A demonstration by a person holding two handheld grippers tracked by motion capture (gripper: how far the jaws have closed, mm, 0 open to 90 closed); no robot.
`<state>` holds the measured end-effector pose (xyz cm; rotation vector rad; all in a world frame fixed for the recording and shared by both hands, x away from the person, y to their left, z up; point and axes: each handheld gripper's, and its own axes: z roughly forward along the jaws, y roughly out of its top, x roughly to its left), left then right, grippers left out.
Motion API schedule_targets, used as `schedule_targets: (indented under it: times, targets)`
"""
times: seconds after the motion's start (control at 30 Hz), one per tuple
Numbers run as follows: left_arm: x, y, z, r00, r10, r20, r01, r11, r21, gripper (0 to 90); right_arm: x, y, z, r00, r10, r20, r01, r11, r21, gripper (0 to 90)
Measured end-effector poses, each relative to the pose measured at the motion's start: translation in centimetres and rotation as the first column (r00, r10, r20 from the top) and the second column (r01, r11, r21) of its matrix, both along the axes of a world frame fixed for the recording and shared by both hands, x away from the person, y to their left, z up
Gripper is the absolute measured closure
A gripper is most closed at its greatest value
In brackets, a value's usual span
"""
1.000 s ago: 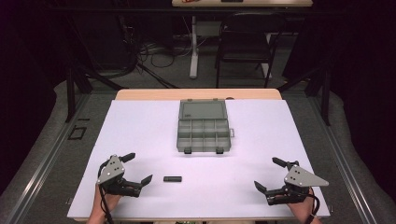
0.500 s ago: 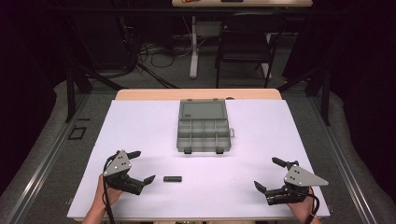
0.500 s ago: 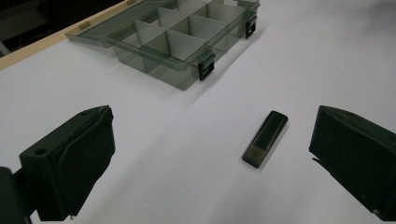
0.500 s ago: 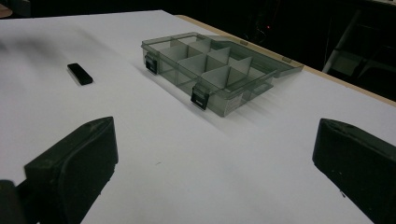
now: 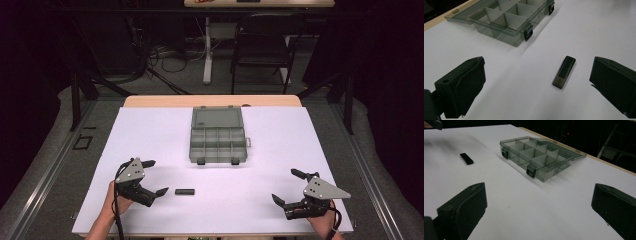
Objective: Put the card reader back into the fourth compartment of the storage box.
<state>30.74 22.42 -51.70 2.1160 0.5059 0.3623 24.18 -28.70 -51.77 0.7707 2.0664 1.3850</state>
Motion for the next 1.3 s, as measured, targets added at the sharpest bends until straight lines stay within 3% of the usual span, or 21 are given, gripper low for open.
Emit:
schedule_targets:
  times: [0.23,0.5,0.77,0.87,1.3]
  targets:
    - [0.6,-0.3,0.0,0.9997,-0.023,-0.006,0.023,0.9997,0.013,0.3,-0.1,0.0,0.0,1.0,-0.002,-0.001,0.002,1.0,0.004,0.0]
    - [1.8,-1.2,0.0,0.9964,-0.083,-0.013,0.084,0.9957,0.039,0.3,-0.1,-0.1,0.0,1.0,-0.006,-0.002,0.006,1.0,0.004,0.0]
    - [2.5,-2.0,-0.2,0.989,-0.146,-0.022,0.148,0.9862,0.075,0.2,-0.1,-0.1,0.0,1.0,-0.004,-0.002,0.004,1.0,0.0,0.0]
    - [2.8,-2.4,-0.3,0.9837,-0.179,-0.021,0.18,0.9787,0.098,0.2,-0.1,-0.1,0.0,1.0,-0.005,-0.008,0.005,1.0,0.001,0.0]
    - [3.4,-3.2,-0.8,0.9715,-0.234,-0.038,0.237,0.962,0.135,0.2,-0.1,-0.1,0.0,1.0,-0.002,-0.007,0.002,1.0,0.001,0.0]
